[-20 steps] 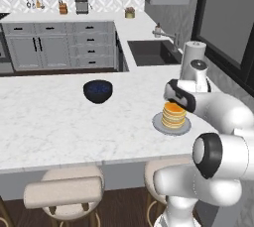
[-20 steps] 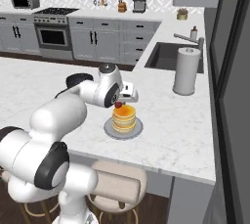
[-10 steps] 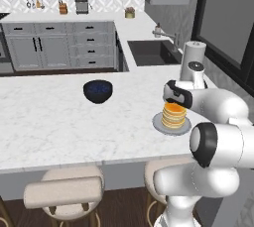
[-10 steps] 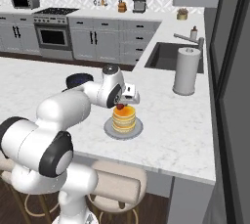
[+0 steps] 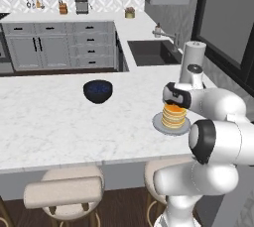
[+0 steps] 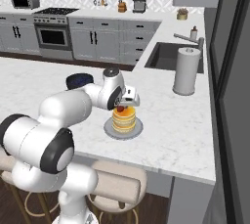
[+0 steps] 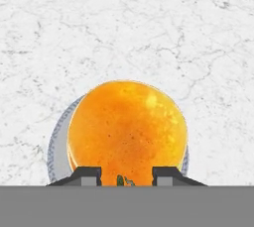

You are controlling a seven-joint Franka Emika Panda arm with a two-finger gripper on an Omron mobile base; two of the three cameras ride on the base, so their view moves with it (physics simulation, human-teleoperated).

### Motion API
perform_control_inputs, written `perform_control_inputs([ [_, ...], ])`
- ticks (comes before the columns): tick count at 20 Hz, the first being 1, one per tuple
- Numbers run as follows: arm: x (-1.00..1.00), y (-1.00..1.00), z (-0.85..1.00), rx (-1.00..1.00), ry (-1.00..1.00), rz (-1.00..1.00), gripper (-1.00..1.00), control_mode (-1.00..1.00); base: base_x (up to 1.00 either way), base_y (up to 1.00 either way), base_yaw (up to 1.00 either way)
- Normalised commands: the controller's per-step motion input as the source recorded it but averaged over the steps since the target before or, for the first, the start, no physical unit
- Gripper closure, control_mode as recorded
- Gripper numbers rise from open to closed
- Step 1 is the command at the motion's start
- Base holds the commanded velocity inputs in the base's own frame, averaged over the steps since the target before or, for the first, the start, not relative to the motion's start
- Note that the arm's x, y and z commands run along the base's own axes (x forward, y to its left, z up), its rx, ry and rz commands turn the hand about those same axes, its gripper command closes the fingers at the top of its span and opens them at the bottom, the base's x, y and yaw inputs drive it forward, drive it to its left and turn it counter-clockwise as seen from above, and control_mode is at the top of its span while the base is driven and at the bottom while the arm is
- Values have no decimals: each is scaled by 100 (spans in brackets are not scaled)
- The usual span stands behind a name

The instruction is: Take the strawberry from the fridge and place it on top of the pancake, located on the dining counter.

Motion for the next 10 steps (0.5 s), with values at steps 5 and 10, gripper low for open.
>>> perform_control_inputs([
  [5,6,0,-17,0,0,0,100,-100,0,0,0],
  [10,16,-1,0,0,0,0,100,-100,0,0,0],
])
